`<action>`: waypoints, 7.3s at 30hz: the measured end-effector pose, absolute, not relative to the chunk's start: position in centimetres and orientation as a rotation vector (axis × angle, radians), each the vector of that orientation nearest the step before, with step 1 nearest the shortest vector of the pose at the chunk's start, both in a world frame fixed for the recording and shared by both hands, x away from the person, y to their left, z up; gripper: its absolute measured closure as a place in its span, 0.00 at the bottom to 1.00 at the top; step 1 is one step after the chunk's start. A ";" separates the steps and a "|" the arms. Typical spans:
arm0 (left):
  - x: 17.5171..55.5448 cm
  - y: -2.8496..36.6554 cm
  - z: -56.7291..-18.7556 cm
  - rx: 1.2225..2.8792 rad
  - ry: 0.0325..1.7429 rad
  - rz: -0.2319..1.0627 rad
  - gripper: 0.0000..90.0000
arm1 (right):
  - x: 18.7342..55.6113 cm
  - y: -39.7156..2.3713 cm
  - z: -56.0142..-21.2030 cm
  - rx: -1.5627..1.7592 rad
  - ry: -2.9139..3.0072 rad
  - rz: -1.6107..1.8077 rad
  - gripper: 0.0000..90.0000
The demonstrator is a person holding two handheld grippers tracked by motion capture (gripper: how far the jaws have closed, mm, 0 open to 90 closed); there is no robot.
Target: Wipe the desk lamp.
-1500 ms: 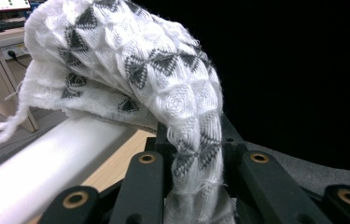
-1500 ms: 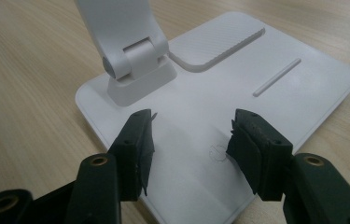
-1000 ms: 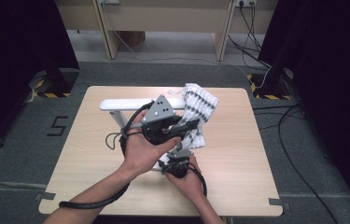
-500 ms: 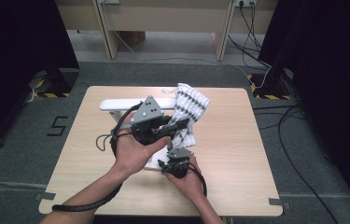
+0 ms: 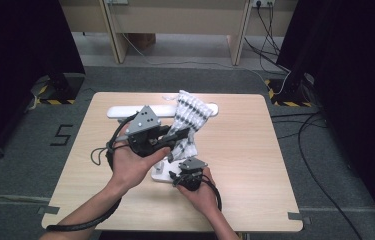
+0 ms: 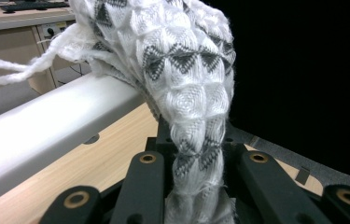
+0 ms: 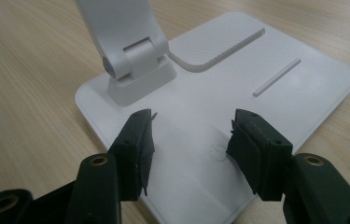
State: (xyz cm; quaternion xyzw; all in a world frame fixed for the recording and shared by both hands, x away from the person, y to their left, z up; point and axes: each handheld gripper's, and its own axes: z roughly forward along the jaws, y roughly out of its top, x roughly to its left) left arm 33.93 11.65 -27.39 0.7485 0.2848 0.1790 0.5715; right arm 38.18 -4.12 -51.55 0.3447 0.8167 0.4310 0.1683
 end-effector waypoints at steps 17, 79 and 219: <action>34.3 13.4 -28.3 1.732 0.722 0.420 0.85 | 38.2 -4.1 -51.5 0.981 2.321 1.223 0.54; 32.7 22.7 -30.7 1.667 0.894 0.561 0.85 | 38.1 -4.1 -51.5 0.985 2.320 1.222 0.55; 34.2 26.7 -30.9 1.734 0.917 0.685 0.85 | 38.1 -4.1 -51.6 0.984 2.320 1.222 0.55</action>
